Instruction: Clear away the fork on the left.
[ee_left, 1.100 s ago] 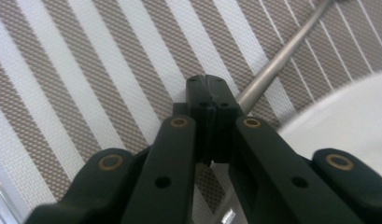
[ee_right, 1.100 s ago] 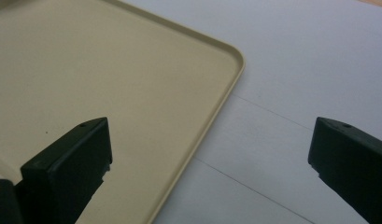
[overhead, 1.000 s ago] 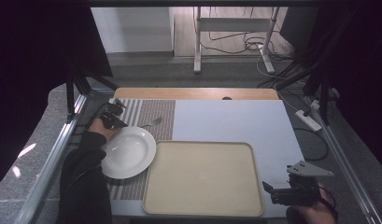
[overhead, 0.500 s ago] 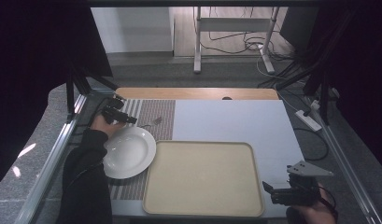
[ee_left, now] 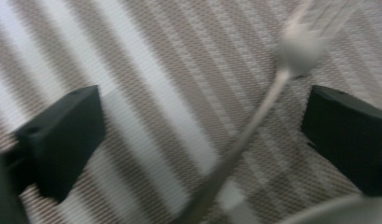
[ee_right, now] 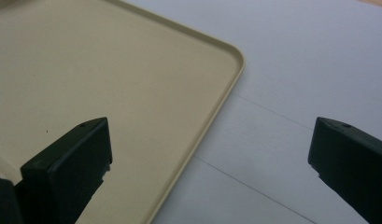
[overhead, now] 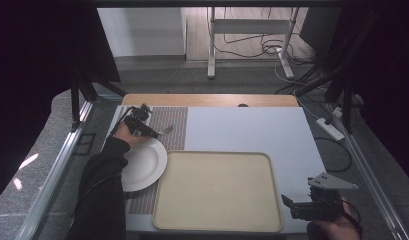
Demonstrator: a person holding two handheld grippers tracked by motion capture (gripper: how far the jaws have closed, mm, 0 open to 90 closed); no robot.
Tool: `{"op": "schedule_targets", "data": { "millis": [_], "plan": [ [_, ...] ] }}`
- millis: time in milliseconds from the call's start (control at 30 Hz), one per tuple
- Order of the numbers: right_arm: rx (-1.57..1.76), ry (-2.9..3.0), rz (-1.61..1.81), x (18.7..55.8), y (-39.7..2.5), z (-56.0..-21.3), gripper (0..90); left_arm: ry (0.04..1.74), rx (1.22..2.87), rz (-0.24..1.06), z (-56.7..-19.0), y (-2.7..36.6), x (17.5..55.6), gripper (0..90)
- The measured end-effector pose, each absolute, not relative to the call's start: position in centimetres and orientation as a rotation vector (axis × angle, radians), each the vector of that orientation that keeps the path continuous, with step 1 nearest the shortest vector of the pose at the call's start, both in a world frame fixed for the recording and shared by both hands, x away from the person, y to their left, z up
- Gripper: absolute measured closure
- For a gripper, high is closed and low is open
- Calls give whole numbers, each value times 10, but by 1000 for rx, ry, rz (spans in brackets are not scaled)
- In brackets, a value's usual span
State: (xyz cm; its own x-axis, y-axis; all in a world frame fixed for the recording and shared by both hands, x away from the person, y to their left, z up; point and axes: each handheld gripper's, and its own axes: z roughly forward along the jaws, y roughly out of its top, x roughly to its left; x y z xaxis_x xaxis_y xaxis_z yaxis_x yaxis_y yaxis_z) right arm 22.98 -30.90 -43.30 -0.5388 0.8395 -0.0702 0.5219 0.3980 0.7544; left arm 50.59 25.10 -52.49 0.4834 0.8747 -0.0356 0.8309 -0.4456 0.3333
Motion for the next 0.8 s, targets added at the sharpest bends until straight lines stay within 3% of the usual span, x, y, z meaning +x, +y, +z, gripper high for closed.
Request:
{"op": "schedule_targets", "data": {
  "millis": [133,267,367,467,800],
  "plan": [
    [1165,2217,964,230,-309,-433,3,1414,2392,206,-522,262,502,239],
    [1163,2218,963,230,-309,-433,3,1378,2370,209,-520,275,497,527],
    [1162,2220,962,230,-309,-433,3,1360,2381,210,-519,280,494,793],
    [1161,2219,962,230,-308,-433,3,1332,2406,192,-519,280,493,838],
    [1164,2215,966,229,-309,-433,3,1416,2326,248,-502,313,483,842]
  ]
}}
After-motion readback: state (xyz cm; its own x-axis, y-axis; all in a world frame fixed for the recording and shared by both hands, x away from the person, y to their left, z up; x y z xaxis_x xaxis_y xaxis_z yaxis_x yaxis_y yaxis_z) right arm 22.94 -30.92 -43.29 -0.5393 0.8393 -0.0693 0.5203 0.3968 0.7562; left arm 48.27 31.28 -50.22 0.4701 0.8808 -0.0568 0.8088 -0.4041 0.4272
